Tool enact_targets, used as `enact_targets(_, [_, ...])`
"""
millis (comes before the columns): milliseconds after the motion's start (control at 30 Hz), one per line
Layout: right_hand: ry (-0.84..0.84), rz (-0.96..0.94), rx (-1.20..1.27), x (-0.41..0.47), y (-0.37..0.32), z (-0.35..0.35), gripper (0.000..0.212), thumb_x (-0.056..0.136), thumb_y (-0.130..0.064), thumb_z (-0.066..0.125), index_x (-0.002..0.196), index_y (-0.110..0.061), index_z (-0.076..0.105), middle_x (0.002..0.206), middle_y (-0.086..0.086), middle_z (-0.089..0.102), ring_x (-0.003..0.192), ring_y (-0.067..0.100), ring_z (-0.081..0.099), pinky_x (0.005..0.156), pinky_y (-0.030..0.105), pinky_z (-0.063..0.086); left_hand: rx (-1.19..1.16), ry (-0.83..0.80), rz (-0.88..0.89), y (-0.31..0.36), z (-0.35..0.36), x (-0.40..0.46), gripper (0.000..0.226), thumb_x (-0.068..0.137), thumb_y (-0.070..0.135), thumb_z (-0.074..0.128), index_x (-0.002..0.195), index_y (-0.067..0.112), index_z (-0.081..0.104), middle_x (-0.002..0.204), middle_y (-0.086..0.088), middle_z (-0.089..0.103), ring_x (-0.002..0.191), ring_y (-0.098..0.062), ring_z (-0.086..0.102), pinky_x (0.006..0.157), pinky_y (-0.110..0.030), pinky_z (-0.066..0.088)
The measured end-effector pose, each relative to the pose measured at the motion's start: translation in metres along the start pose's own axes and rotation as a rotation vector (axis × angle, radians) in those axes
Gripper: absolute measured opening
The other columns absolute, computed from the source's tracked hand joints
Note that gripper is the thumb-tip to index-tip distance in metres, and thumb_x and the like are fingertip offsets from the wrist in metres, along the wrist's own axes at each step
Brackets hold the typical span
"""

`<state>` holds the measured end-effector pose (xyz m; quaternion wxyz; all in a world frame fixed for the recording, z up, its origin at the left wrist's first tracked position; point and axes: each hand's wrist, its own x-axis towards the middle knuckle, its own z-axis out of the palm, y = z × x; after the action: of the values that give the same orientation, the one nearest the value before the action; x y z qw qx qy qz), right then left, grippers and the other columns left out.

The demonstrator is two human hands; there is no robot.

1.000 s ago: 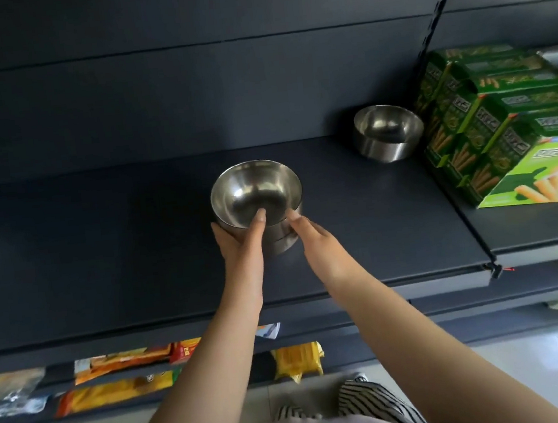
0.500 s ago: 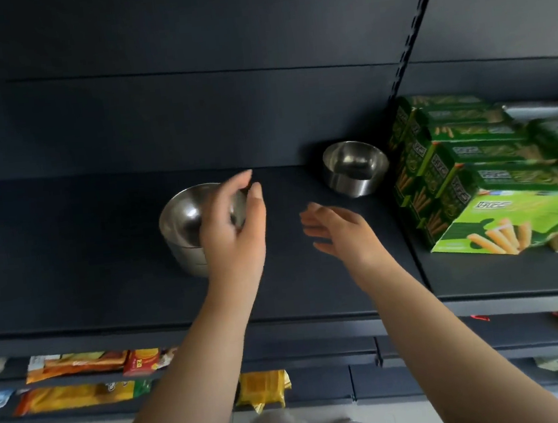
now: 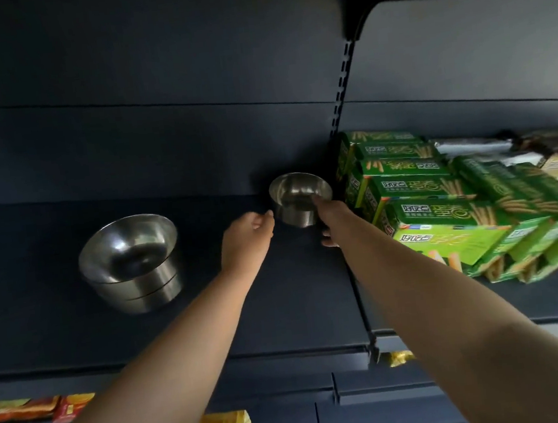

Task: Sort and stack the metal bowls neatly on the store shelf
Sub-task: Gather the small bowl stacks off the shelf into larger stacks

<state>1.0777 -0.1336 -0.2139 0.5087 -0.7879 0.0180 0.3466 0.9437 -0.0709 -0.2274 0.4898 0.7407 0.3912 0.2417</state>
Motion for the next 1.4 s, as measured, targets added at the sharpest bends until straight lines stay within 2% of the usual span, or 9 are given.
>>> enact_targets(200, [-0.096,0.035,0.306,0.025,0.012,0.008,0.048,0.097,-0.032,0.049,0.138,-0.009,0.038,0.140,0.013,0.043,0.124,0.029,0.046,0.100,0.042,0.040,0.007,-0.047,-0.025,-0.020,-0.019,-0.010,0.025,0.093,0.036,0.051,0.074,0.021,0.058,0.071,0.008,0.062,0.083,-0.017,0.064,0.083,-0.033,0.049])
enact_targets(333, [-0.066,-0.020,0.384,0.035,0.015,0.011,0.046,0.095,-0.025,0.053,0.136,-0.008,0.041,0.101,0.010,0.053,0.079,0.019,0.052,0.089,0.040,0.045,-0.023,-0.065,-0.032,-0.032,-0.031,-0.010,0.023,0.091,0.035,0.053,0.085,0.015,0.061,0.074,0.009,0.063,0.086,-0.015,0.062,0.076,-0.024,0.044])
enact_targets(500, [-0.127,-0.032,0.399,0.021,0.032,0.015,0.027,0.094,-0.022,0.056,0.119,-0.014,0.048,0.077,0.003,0.047,0.062,0.013,0.045,0.074,0.030,0.050,-0.107,-0.088,-0.071,-0.040,-0.032,-0.013,0.029,0.091,0.038,0.054,0.110,0.018,0.061,0.110,0.001,0.064,0.106,-0.011,0.057,0.084,-0.020,0.037])
enact_targets(667, [-0.201,-0.038,0.372,-0.012,0.069,0.010,0.018,0.092,-0.021,0.059,0.109,-0.016,0.053,0.071,0.003,0.050,0.055,0.013,0.046,0.052,0.022,0.043,-0.227,-0.147,-0.145,-0.044,-0.028,-0.021,0.054,0.092,0.040,0.051,0.140,0.018,0.040,0.144,0.004,0.042,0.132,-0.010,0.038,0.101,-0.021,0.028])
enact_targets(833, [-0.277,-0.035,0.317,-0.044,0.099,-0.002,0.031,0.091,-0.020,0.060,0.121,-0.018,0.053,0.083,0.003,0.059,0.072,0.016,0.060,0.065,0.029,0.051,-0.282,-0.196,-0.218,-0.054,-0.026,-0.034,0.069,0.087,0.053,0.049,0.146,0.023,0.027,0.152,0.000,0.029,0.139,-0.016,0.030,0.115,-0.038,0.025])
enact_targets(1000, [-0.269,-0.155,0.260,-0.071,0.107,-0.003,0.026,0.092,-0.018,0.058,0.118,-0.018,0.056,0.109,0.000,0.060,0.084,0.010,0.059,0.072,0.023,0.053,-0.348,-0.214,-0.244,-0.056,-0.028,-0.058,0.107,0.054,0.078,0.049,0.145,0.027,0.030,0.149,0.004,0.036,0.135,-0.011,0.034,0.114,-0.039,0.028])
enact_targets(1133, [-0.292,-0.268,0.264,-0.089,0.097,-0.003,0.030,0.091,-0.021,0.058,0.120,-0.026,0.058,0.119,-0.002,0.061,0.100,0.013,0.061,0.077,0.024,0.054,-0.355,-0.179,-0.183,-0.031,-0.045,-0.070,0.100,0.064,0.075,0.056,0.147,0.028,0.025,0.150,0.006,0.034,0.135,-0.007,0.032,0.113,-0.029,0.024])
enact_targets(1233, [-0.406,-0.416,0.229,-0.106,0.077,-0.005,0.043,0.085,-0.031,0.062,0.126,-0.029,0.054,0.119,-0.006,0.064,0.102,0.008,0.064,0.081,0.023,0.055,-0.340,-0.074,-0.108,-0.008,-0.067,-0.074,0.077,0.081,0.056,0.053,0.147,0.027,0.025,0.149,0.012,0.031,0.126,0.005,0.029,0.097,-0.015,0.024])
enact_targets(1400, [-0.584,-0.713,-0.007,-0.130,0.030,0.010,0.074,0.066,-0.037,0.076,0.133,-0.035,0.042,0.116,-0.015,0.062,0.108,0.003,0.062,0.093,0.024,0.051,-0.341,0.130,0.031,0.020,-0.118,-0.074,0.091,0.063,0.069,0.058,0.143,0.032,0.034,0.145,0.017,0.038,0.131,0.003,0.034,0.103,-0.019,0.028])
